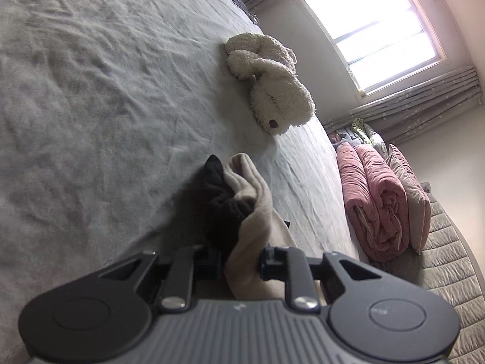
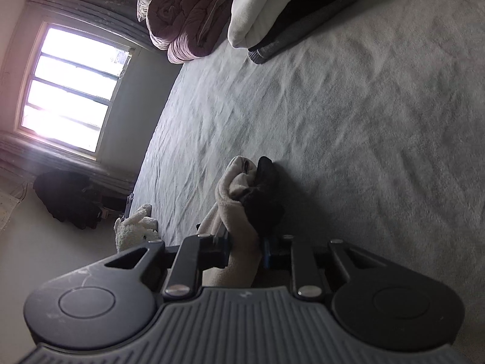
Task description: Fold clothes
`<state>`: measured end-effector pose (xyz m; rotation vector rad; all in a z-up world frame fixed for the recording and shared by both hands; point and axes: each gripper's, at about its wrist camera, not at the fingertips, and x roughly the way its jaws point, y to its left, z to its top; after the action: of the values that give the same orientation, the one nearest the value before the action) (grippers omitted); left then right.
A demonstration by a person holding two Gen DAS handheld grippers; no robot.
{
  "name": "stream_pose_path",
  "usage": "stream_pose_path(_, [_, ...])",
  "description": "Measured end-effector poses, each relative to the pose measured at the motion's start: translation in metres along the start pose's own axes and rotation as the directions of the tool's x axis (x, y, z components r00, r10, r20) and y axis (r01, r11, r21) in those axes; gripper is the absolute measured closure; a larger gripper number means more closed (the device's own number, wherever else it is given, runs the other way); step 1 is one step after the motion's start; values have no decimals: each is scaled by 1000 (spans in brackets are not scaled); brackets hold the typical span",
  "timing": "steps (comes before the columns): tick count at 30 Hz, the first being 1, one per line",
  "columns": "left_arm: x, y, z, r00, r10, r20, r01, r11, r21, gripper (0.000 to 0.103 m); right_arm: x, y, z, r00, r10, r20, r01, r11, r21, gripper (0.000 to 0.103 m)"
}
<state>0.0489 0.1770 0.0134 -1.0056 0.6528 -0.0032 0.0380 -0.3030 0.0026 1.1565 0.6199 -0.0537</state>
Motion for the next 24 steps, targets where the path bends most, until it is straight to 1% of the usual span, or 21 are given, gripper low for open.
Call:
stream_pose_path(5, [-33,18,-14,999,9,-34,-9,1000,-15,82,-24,-8,-14,999,-2,-48,1,1000,-19,80])
stream_pose_path(8, [-47,31,-20,998,10,-62,-11,1000,-2,82,-34,-16,-24,997,-18,-81,15,999,-35,80])
stream_pose_path(12, [-50,47,-23,993,3,-115,1,1000,29,81,-37,-28,-32,990,-45,-131,38,998,-59,80])
stream_pose_path(14, [-45,51,-21,988,-15,-153,25,998,66,77,-35,-34,-34,989,-47,-143,38,997,-70,79])
stream_pose_path(15, [-43,54,-20,985,-23,-172,38,996,84,76,-33,-36,-33,988,-42,-151,31,997,-73,77])
stream_pose_path(16, [-42,55,-19,982,-34,-186,52,994,96,73,-32,-38,-31,986,-33,-161,21,997,-74,77])
stream_pose_path(18, [-42,57,-15,977,-57,-207,79,992,101,71,-30,-40,-28,983,-12,-181,-1,998,-71,74])
stream_pose_path(20, [-42,58,-14,975,-74,-209,97,990,105,66,-32,-40,-27,983,-1,-184,-13,997,-75,69])
stream_pose_path(21, [-42,59,-13,974,-82,-210,106,989,107,65,-33,-39,-27,983,-1,-181,-14,996,-83,65])
stream_pose_path(24, [-44,63,-14,976,-113,-187,129,989,74,61,-36,-30,-30,987,-26,-156,4,990,-141,61])
